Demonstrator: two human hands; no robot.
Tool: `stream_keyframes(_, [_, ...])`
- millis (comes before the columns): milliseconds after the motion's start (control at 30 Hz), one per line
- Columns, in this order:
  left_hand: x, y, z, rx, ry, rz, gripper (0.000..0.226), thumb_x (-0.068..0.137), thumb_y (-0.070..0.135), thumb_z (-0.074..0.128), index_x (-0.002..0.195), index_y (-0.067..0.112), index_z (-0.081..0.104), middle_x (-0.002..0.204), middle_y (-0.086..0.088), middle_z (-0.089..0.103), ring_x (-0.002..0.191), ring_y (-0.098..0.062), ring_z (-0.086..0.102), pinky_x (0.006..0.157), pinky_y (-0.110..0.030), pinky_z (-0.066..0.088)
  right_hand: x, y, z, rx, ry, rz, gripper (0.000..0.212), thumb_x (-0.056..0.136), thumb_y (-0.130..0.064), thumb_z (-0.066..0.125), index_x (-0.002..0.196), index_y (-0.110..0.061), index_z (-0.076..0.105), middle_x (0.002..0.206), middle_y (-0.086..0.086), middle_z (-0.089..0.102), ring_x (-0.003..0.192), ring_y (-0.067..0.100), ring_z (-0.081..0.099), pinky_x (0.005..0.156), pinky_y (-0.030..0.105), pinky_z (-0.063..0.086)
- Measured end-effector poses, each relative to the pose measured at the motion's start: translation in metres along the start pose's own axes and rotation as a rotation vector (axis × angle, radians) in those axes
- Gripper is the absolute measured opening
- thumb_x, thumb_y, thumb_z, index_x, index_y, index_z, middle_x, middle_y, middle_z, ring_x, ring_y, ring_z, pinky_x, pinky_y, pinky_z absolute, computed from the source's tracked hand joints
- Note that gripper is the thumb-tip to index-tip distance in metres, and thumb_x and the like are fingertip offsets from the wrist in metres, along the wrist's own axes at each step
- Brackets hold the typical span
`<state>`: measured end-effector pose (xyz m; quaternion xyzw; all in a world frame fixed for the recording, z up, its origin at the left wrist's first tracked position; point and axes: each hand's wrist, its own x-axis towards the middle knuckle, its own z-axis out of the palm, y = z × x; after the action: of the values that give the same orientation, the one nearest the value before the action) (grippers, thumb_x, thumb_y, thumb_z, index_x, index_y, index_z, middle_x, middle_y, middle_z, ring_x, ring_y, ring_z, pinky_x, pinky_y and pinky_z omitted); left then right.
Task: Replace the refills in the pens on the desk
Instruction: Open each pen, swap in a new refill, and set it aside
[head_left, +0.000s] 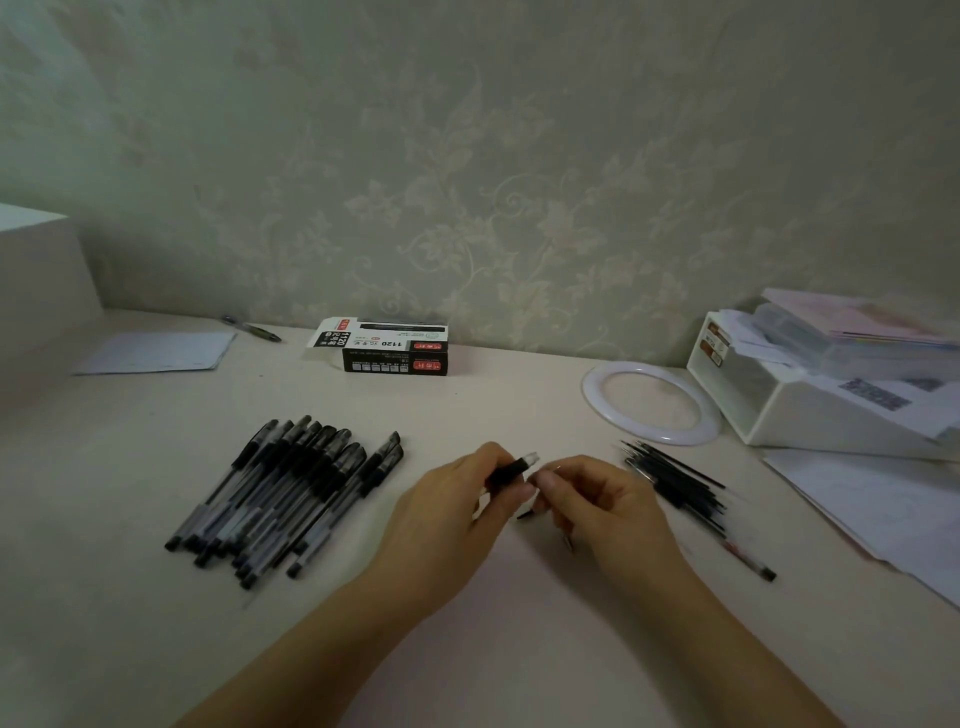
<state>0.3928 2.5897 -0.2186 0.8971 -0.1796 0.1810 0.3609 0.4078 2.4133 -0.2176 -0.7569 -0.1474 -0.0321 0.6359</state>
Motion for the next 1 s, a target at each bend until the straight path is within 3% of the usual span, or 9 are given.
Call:
stream_keyframes(200, [-0.003, -0.006, 0.003, 0.053, -0.052, -0.011, 0.017, 0.097, 0.049, 0.042, 0.090, 0.035, 0.048, 0.067, 0.021, 0.052, 0.064, 0.002, 0.049, 0.050, -0.018, 0.028, 0.007, 0.003, -0.016, 0.307, 0.314, 0.110, 0.020, 0.098, -0.019, 0.056, 0.081, -0.018, 0.068, 0.074, 0.005, 0.068, 0.059, 0.011, 0.054, 0.063, 0.026, 0.046])
stream_keyframes(300, [-0.002, -0.007, 0.003, 0.039, -0.056, -0.014, 0.016, 0.097, 0.049, 0.041, 0.090, 0.036, 0.048, 0.069, 0.021, 0.053, 0.064, 0.001, 0.049, 0.051, -0.021, 0.032, 0.008, 0.003, -0.015, 0.356, 0.248, 0.136, 0.012, 0.091, -0.022, 0.065, 0.083, -0.017, 0.072, 0.075, 0.007, 0.069, 0.061, 0.011, 0.057, 0.061, 0.022, 0.050])
stream_keyframes(433, [-0.002, -0.008, 0.005, 0.020, -0.066, 0.000, 0.014, 0.098, 0.047, 0.043, 0.094, 0.035, 0.048, 0.069, 0.017, 0.052, 0.063, -0.003, 0.049, 0.053, -0.026, 0.039, 0.005, 0.004, -0.003, 0.225, 0.065, 0.147, 0.009, 0.086, -0.024, 0.068, 0.087, -0.018, 0.075, 0.077, 0.007, 0.073, 0.065, 0.011, 0.064, 0.062, 0.018, 0.052])
stream_keyframes(600, [-0.002, -0.011, 0.006, 0.005, -0.091, -0.016, 0.021, 0.098, 0.047, 0.041, 0.118, 0.046, 0.048, 0.075, 0.029, 0.053, 0.072, 0.003, 0.052, 0.065, -0.021, 0.044, 0.008, 0.004, -0.012, 0.275, 0.228, 0.147, 0.019, 0.097, -0.016, 0.056, 0.084, -0.012, 0.070, 0.073, 0.008, 0.070, 0.063, 0.012, 0.060, 0.061, 0.021, 0.052])
stream_keyframes(833, [-0.002, -0.014, 0.008, -0.001, -0.102, 0.003, 0.021, 0.100, 0.042, 0.042, 0.120, 0.044, 0.050, 0.080, 0.042, 0.052, 0.073, 0.009, 0.052, 0.062, -0.010, 0.033, 0.008, 0.002, -0.012, 0.404, 0.229, 0.156, 0.018, 0.096, -0.019, 0.055, 0.088, -0.007, 0.066, 0.072, 0.008, 0.068, 0.063, 0.011, 0.059, 0.062, 0.020, 0.054])
stream_keyframes(1000, [-0.001, -0.014, 0.007, -0.013, -0.093, 0.001, 0.022, 0.100, 0.043, 0.042, 0.120, 0.045, 0.050, 0.079, 0.041, 0.053, 0.071, 0.009, 0.052, 0.062, -0.015, 0.035, 0.008, 0.003, -0.012, 0.414, 0.222, 0.160, 0.019, 0.097, -0.019, 0.055, 0.088, -0.007, 0.067, 0.072, 0.008, 0.068, 0.064, 0.013, 0.060, 0.063, 0.021, 0.053])
